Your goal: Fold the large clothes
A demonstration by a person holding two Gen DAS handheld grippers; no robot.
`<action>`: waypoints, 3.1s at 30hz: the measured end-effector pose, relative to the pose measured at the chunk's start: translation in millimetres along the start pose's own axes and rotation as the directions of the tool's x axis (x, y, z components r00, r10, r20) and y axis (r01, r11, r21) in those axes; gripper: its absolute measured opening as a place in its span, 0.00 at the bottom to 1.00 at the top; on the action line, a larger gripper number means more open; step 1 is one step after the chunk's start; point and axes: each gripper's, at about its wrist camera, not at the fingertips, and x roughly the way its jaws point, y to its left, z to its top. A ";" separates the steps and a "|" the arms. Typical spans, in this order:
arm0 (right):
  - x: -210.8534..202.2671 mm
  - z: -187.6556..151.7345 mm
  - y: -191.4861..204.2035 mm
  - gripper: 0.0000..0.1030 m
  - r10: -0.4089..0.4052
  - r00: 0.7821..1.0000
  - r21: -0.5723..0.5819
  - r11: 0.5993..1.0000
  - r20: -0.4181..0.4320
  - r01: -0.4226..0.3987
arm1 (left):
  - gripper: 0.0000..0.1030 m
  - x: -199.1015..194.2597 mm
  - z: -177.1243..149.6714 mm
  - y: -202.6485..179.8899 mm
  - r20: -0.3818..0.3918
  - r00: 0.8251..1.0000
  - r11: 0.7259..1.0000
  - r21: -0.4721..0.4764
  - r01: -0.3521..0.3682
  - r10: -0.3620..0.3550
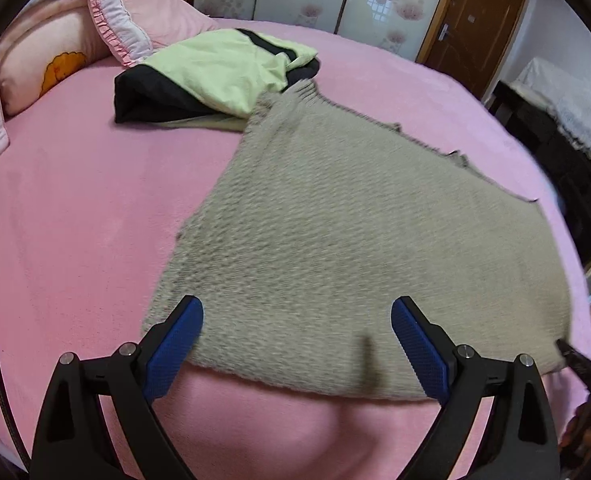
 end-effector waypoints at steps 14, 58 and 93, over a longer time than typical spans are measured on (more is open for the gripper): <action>-106.9 35.0 35.4 0.25 0.204 0.971 0.087 0.973 0.127 -0.216 | 0.99 -100.1 31.4 -29.6 0.164 0.982 0.995 0.052 0.088 -0.095; -52.3 30.7 187.5 0.36 0.322 0.924 -0.233 0.933 0.206 -0.273 | 0.88 63.3 2.1 65.8 0.175 0.936 0.836 -0.421 0.352 -0.306; -29.7 8.0 -30.8 0.13 0.093 0.987 0.147 0.983 0.131 -0.113 | 0.22 30.4 -11.3 -303.7 -0.004 0.914 0.841 0.389 0.376 -0.407</action>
